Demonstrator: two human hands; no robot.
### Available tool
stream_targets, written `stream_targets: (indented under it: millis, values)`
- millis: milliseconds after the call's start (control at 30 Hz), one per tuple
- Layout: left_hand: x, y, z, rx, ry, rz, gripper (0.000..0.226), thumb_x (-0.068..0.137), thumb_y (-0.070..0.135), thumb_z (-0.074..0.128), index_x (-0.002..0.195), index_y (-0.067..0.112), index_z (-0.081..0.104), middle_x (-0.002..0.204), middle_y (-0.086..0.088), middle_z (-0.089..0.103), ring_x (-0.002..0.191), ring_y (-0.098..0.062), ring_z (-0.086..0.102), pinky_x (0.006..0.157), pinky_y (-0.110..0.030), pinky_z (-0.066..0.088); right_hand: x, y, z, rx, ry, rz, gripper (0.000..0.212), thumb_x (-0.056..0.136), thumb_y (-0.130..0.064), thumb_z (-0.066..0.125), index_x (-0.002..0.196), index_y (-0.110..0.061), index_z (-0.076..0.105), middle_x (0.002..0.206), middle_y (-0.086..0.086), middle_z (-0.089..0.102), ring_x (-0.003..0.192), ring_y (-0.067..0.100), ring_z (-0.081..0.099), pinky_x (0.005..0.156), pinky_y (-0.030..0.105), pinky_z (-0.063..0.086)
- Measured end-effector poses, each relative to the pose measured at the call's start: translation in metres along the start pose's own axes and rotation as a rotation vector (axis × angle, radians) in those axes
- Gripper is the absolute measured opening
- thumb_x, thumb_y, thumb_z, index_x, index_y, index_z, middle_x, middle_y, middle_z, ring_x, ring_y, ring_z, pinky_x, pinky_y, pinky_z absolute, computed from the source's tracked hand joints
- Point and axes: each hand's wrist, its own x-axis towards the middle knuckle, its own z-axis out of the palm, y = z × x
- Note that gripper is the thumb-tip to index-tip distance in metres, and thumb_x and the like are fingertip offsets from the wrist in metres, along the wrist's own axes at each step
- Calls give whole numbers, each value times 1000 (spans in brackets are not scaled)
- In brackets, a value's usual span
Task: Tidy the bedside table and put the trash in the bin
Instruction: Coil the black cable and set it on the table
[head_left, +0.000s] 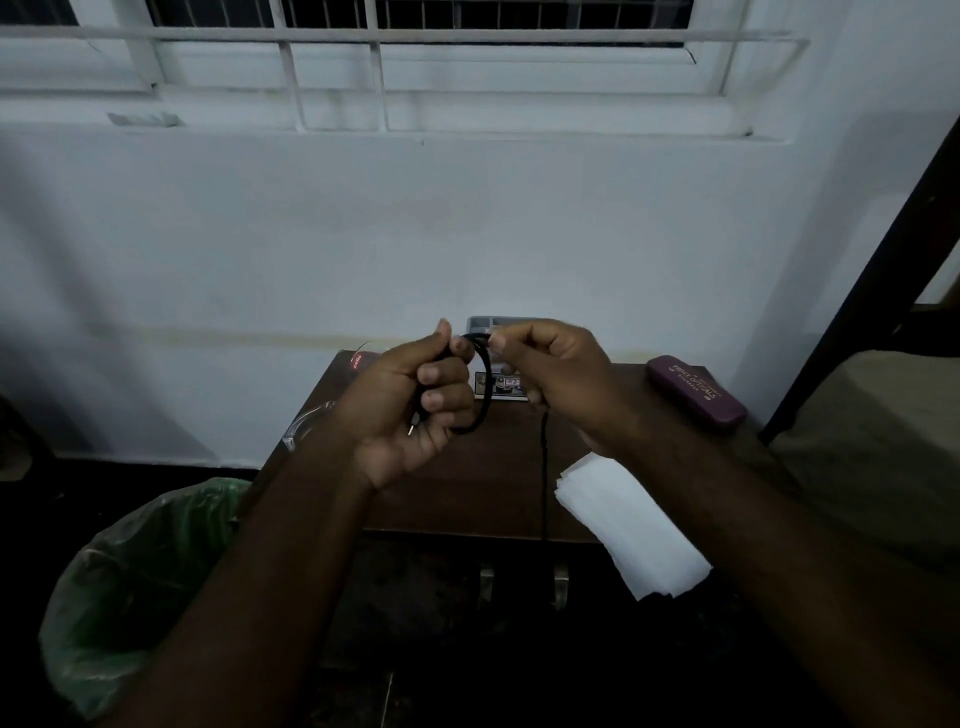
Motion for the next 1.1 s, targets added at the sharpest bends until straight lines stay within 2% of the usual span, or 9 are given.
stream_targets:
  millis: [167,300,433,533,667,800,867,967,1100]
  values:
    - [12,1,-7,-128,196,223,38,106,32,33,74,17,48,56,10,49,43,-4,44,43,-17,40,-11,15,13,-121,-237,225,15,97,-30,54,94,-27,68,73,-4,68,46,10,52,43,22,45]
    - [19,1,-22,11,427,471,28,106,30,35,90,14,52,72,4,75,59,-11,69,53,-21,54,-25,0,25,-134,-473,272,27,98,-28,53,97,-3,63,68,-6,65,41,8,48,40,20,43]
    - [18,0,-34,608,571,639,26,104,27,39,90,12,55,85,-6,78,73,-23,74,58,-27,57,-36,-24,32,-132,-577,228,35,96,-34,54,109,-2,61,65,-9,55,39,2,41,40,17,36]
    - [14,-1,-34,1090,590,553,31,103,24,44,86,2,58,74,-16,72,66,-32,68,55,-32,51,-27,-45,21,-84,-427,140,21,97,-32,52,95,-22,70,63,-9,51,40,-1,37,40,14,31]
    - [-1,-4,-13,704,230,165,41,104,31,41,77,8,61,47,-3,57,36,-17,48,42,-22,33,-9,-46,-4,5,-119,84,24,98,-29,50,85,-21,68,55,-12,46,39,2,31,38,16,27]
    - [-8,3,0,192,-59,-2,36,98,39,42,73,16,55,41,9,37,31,-4,33,37,-20,30,-2,-21,-15,-5,43,132,16,94,-29,60,83,-23,70,55,-13,55,43,3,39,41,18,32]
    - [-4,8,1,10,-39,87,33,99,37,41,77,16,52,42,9,38,34,-2,35,39,-18,33,-3,-10,-15,-77,2,181,15,93,-31,60,86,-24,71,59,-13,60,47,1,47,43,16,34]
    - [5,10,-4,-129,107,288,38,104,33,35,75,15,51,49,8,41,39,-4,38,42,-18,38,-14,-1,-1,-354,-242,159,22,95,-34,56,88,-21,72,69,-9,65,55,0,54,48,17,39]
    - [13,4,-14,-49,317,473,36,106,33,33,79,15,49,52,8,49,44,-9,48,46,-20,44,-29,-12,26,-507,-497,46,30,97,-27,53,82,-4,63,71,-5,65,59,6,55,48,10,41]
